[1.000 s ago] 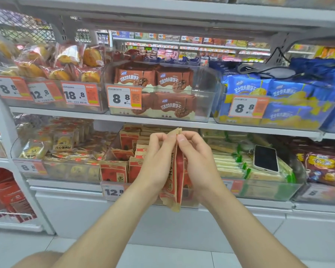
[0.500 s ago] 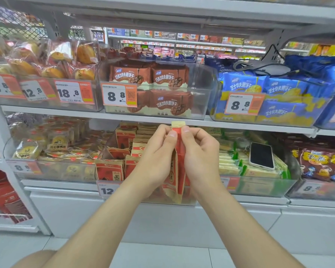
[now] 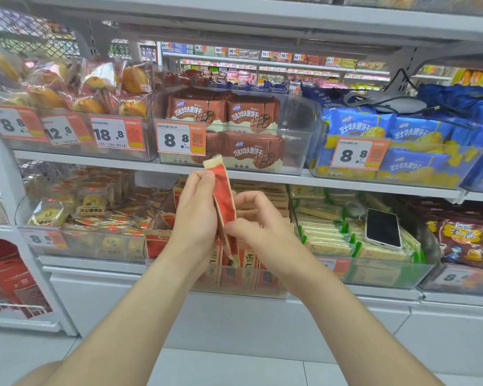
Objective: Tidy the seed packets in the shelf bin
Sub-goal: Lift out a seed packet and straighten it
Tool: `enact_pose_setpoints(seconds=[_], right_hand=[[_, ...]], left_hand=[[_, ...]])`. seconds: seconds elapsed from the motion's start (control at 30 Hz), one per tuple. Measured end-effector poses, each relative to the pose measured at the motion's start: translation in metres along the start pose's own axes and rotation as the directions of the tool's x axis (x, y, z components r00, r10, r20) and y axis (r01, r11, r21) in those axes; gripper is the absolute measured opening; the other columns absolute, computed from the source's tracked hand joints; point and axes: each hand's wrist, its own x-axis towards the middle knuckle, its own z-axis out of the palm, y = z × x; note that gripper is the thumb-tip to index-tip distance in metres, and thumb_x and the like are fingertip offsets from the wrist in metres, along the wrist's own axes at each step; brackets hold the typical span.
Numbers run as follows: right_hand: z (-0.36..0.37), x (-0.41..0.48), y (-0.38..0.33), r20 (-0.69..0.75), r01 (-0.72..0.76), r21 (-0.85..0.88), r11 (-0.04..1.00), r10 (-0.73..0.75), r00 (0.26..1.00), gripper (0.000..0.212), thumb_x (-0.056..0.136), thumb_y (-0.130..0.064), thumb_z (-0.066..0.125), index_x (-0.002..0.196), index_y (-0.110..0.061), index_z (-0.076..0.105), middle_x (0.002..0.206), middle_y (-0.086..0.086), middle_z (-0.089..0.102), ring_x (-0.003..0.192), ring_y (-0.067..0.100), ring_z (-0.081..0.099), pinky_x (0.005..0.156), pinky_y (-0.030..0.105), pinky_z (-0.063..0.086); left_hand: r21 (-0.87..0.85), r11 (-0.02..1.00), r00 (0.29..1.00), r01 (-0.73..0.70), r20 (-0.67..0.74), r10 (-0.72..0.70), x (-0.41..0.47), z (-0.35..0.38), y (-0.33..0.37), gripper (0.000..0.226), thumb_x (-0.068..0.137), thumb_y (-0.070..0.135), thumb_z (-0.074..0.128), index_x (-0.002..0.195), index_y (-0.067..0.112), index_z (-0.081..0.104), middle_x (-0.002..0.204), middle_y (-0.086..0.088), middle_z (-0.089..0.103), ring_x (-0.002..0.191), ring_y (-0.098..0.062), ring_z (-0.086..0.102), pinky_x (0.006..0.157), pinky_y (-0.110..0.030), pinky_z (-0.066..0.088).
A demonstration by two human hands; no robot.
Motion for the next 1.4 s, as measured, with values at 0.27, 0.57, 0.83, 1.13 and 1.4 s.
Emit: enact_pose_setpoints(seconds=[0.27, 0.57, 0.83, 1.13, 1.4], right_hand=[[0.001, 0.007, 0.010, -0.274, 0.254, -0.135, 0.958, -0.282, 0.919, 0.026, 0.105, -0.042, 0.064, 0.102, -0.017, 0.058, 0.094, 0.001, 0.072, 0.079, 0.011, 0.069, 0.072, 0.035, 0.057], [-0.001, 0.007, 0.017, -0.355, 0.193, -0.407, 0.893, -0.350, 0.867, 0.035, 0.115, -0.042, 0.039, 0.085, -0.025, 0.050, 0.072, -0.016, 0.059, 0.067, 0.009, 0.052, 0.070, 0.046, 0.044], [-0.010, 0.008, 0.022, -0.344, 0.160, -0.547, 0.822, -0.395, 0.852, 0.042, 0.115, -0.040, 0.040, 0.082, -0.020, 0.057, 0.070, -0.007, 0.058, 0.070, 0.023, 0.056, 0.066, 0.046, 0.041], [-0.004, 0.012, 0.024, -0.356, 0.159, -0.372, 0.914, -0.299, 0.885, 0.045, 0.113, -0.044, 0.045, 0.086, -0.017, 0.069, 0.077, 0.000, 0.072, 0.076, 0.024, 0.067, 0.074, 0.054, 0.056], [0.000, 0.014, 0.026, -0.329, 0.204, -0.384, 0.900, -0.340, 0.881, 0.027, 0.087, -0.058, 0.076, 0.100, -0.036, 0.066, 0.100, -0.020, 0.075, 0.092, 0.008, 0.073, 0.085, 0.048, 0.061]], left_hand=[[0.170, 0.984, 0.982, -0.046, 0.187, 0.014, -0.013, -0.011, 0.007, 0.032, 0.107, 0.035, 0.064, 0.100, 0.004, 0.064, 0.107, -0.018, 0.076, 0.102, -0.036, 0.074, 0.098, -0.054, 0.061], [0.547, 0.788, 0.951, -0.281, 0.268, 0.153, -0.022, -0.010, -0.009, 0.037, 0.105, 0.046, 0.063, 0.081, 0.021, 0.075, 0.089, 0.014, 0.081, 0.121, 0.010, 0.064, 0.102, -0.038, 0.055], [0.540, 0.777, 0.920, -0.323, 0.371, 0.124, -0.024, -0.016, -0.015, 0.049, 0.109, 0.058, 0.042, 0.102, 0.020, 0.071, 0.094, -0.011, 0.071, 0.094, -0.039, 0.068, 0.088, -0.064, 0.059], [0.351, 0.926, 0.947, -0.138, 0.321, 0.019, -0.024, -0.025, -0.016, 0.032, 0.114, 0.028, 0.047, 0.109, 0.008, 0.070, 0.102, -0.003, 0.077, 0.098, -0.013, 0.072, 0.093, -0.035, 0.063], [0.007, 0.997, 0.967, 0.075, 0.242, -0.075, -0.024, -0.022, -0.005, 0.035, 0.118, 0.007, 0.033, 0.144, 0.016, 0.055, 0.126, -0.007, 0.078, 0.122, -0.025, 0.073, 0.105, -0.048, 0.059]])
